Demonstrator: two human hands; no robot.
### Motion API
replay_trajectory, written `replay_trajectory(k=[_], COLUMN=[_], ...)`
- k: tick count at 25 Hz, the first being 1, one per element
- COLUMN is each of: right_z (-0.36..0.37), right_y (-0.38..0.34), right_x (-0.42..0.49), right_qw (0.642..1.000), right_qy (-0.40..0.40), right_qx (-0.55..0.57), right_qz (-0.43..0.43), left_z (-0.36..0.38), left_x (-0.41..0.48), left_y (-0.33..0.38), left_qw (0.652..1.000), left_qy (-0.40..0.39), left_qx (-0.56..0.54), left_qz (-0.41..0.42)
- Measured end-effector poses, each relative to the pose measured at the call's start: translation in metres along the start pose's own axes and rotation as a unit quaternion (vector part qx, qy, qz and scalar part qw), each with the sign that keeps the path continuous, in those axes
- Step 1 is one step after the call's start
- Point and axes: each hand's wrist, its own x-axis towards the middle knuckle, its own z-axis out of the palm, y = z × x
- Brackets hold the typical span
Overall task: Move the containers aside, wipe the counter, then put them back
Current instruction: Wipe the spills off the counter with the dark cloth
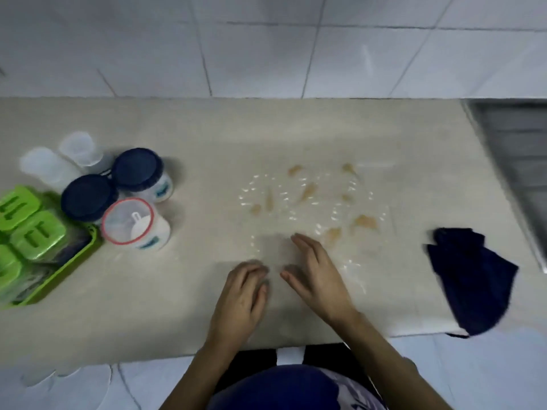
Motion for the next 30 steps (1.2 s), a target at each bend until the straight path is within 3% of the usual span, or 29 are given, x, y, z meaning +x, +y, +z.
replay_trajectory(k=[3,7,11,14,17,23,27,30], right_z=[-0.035,-0.096,-0.144,-0.163,-0.168,-0.157,-0.105,-0.042], right_y=[0.05,0.119,0.183,0.222,0.246,0.238,0.18,0.114], right_x=[-0.033,-0.07,-0.102,-0.117,-0.121,-0.102,-0.064,-0.038], right_qw=[0.998,0.988,0.969,0.955,0.95,0.963,0.978,0.952], right_qy=[0.037,0.086,0.146,0.13,0.06,0.039,-0.027,-0.099], right_qx=[-0.041,-0.109,-0.166,-0.187,-0.192,-0.195,-0.209,-0.227], right_qz=[0.041,0.065,0.107,0.189,0.238,0.182,0.01,-0.181], left_z=[0.034,0.073,0.12,0.145,0.159,0.142,0.114,0.083], left_x=[0.029,0.06,0.078,0.081,0.084,0.058,0.018,-0.019], left_y=[0.05,0.115,0.159,0.174,0.182,0.156,0.116,0.083], left_qw=[0.989,0.944,0.948,0.945,0.952,0.984,0.984,0.962], left_qy=[-0.063,-0.113,-0.113,-0.132,-0.13,-0.055,0.009,0.066], left_qx=[0.054,0.147,0.146,0.157,0.162,0.136,0.166,0.192], left_qz=[0.12,0.274,0.261,0.253,0.225,0.103,-0.056,-0.184])
